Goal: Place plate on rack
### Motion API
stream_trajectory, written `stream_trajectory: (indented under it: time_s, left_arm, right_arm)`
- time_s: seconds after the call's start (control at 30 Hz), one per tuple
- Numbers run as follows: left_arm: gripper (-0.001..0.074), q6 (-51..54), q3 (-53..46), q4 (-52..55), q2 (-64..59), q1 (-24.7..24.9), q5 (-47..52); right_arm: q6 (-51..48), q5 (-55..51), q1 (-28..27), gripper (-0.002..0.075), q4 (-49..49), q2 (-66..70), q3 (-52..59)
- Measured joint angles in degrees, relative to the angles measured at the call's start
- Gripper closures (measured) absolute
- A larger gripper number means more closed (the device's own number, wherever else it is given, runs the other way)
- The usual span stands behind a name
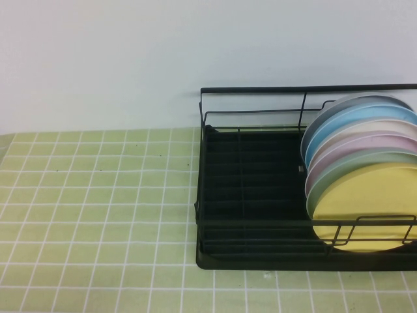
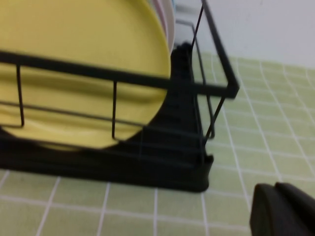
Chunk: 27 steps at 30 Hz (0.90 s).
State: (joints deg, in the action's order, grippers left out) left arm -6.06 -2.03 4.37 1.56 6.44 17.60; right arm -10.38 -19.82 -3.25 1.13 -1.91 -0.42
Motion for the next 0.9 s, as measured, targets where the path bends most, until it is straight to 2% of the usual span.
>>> stream_trajectory:
  time_s: [0.9]
  left_arm:
    - [0.0735,0.0,0.0,0.0,0.0,0.0,-0.15]
  right_arm:
    - [1.22,1.77,1.52,0.0726,-0.13,0.0,2.48]
